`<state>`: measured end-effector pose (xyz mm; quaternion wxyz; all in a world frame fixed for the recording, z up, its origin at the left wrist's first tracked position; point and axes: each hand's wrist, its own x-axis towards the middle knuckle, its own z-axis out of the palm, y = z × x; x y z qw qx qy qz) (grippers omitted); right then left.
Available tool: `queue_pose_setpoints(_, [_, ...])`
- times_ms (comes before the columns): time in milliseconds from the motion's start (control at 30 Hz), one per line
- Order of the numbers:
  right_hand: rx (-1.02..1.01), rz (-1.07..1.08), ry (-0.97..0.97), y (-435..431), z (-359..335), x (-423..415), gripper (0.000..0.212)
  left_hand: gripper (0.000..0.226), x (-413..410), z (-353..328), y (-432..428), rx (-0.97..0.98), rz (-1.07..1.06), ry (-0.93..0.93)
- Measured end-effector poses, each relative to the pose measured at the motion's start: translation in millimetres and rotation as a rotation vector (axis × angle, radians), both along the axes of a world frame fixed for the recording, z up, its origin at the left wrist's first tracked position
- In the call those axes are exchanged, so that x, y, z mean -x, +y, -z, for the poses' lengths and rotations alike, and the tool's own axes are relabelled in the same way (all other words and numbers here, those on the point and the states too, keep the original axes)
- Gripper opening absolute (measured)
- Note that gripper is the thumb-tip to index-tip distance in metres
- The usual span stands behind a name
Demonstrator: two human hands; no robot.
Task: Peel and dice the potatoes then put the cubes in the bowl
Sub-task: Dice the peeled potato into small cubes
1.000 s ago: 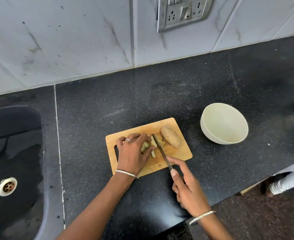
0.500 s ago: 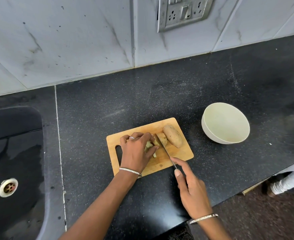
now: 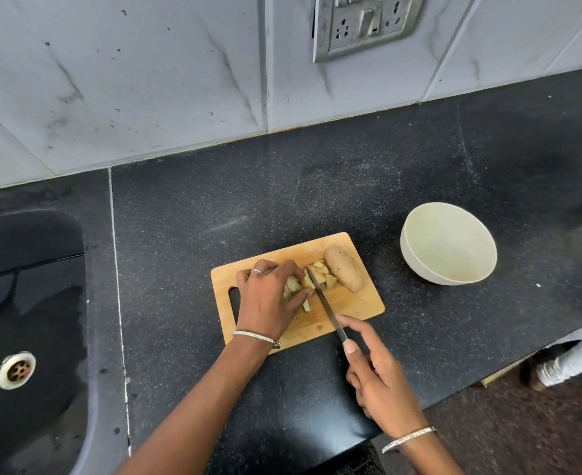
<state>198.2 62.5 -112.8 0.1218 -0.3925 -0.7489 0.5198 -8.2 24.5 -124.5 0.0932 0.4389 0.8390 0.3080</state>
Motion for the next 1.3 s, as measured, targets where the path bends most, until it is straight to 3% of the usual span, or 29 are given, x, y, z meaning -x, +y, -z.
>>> queue_pose_setpoints(233, [0.089,0.013,0.025,1,-6,3,0.032,0.033,0,-4,2,-0.016,0.018,-0.085])
queue_pose_setpoints(400, [0.252,0.046,0.047,1,-12,3,0.032,0.036,0,-10,7,0.056,0.072,-0.018])
queue_pose_setpoints(767, [0.158,0.037,0.021,-2,-10,0,0.031,0.03,0,-25,21,0.21,0.058,-0.05])
queue_pose_setpoints(1300, [0.18,0.052,0.032,-5,-9,-4,0.032,0.03,0,-25,27,0.19,0.002,-0.179])
